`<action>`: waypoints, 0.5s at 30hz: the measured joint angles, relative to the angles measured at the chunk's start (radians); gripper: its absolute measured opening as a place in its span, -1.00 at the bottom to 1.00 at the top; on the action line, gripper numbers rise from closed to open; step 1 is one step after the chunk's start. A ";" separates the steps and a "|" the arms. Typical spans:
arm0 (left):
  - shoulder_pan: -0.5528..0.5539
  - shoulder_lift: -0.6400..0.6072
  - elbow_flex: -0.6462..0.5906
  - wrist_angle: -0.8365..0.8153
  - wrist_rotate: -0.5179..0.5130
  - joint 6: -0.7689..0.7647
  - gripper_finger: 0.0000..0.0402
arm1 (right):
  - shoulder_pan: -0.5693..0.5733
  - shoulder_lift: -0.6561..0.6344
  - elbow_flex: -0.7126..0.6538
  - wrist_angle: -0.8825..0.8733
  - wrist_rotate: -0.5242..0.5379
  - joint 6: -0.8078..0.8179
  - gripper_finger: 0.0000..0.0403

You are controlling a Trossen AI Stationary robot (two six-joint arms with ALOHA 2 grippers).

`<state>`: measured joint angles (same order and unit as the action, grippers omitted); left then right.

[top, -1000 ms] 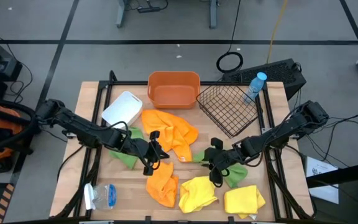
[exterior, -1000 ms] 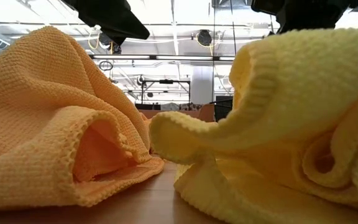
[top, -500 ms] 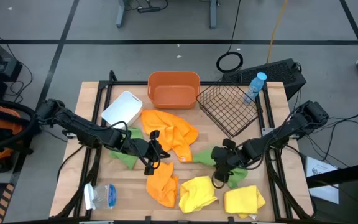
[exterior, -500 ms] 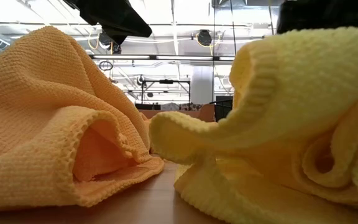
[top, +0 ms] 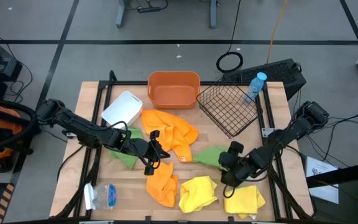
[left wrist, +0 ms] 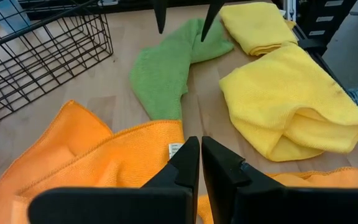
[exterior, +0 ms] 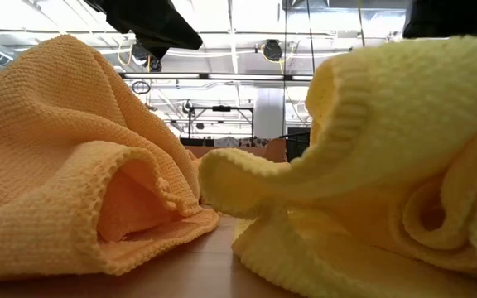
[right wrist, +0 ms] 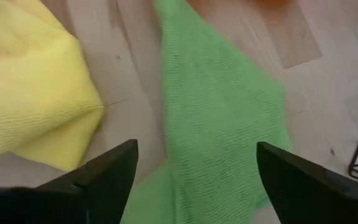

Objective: Sort microfiber towel by color & place in baskets
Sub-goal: Put the right green towel into the orange bin

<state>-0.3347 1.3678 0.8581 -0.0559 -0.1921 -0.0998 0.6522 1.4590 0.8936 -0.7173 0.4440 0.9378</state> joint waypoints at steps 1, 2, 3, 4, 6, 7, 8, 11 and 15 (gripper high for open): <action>0.000 0.000 0.000 0.000 0.000 0.000 -0.87 | 0.004 0.000 0.000 0.000 0.001 0.013 0.60; 0.000 0.000 0.000 0.000 0.000 0.000 -0.87 | 0.008 0.000 0.000 -0.001 0.001 0.027 0.61; 0.000 0.000 0.000 0.000 0.000 0.000 -0.87 | 0.012 0.000 -0.003 0.003 0.001 0.042 0.62; 0.000 0.000 0.000 0.000 0.000 0.000 -0.87 | 0.014 0.000 -0.010 0.009 0.003 0.055 0.62; 0.000 0.000 0.000 0.000 0.000 0.000 -0.87 | 0.020 0.000 -0.032 0.011 0.003 0.085 0.62; 0.000 0.000 0.000 0.000 0.000 0.000 -0.87 | 0.024 0.000 -0.046 0.010 0.003 0.105 0.62; 0.000 0.000 0.000 0.000 0.000 0.000 -0.87 | 0.026 0.000 -0.060 0.015 0.003 0.123 0.62; 0.000 0.000 0.000 -0.001 0.000 0.000 -0.87 | 0.033 0.000 -0.102 0.067 0.005 0.147 0.62; 0.000 0.000 0.000 -0.001 0.000 0.001 -0.87 | 0.037 0.000 -0.144 0.148 0.025 0.148 0.62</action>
<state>-0.3347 1.3678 0.8581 -0.0568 -0.1921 -0.0992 0.6895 1.4587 0.7501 -0.5688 0.4690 1.0859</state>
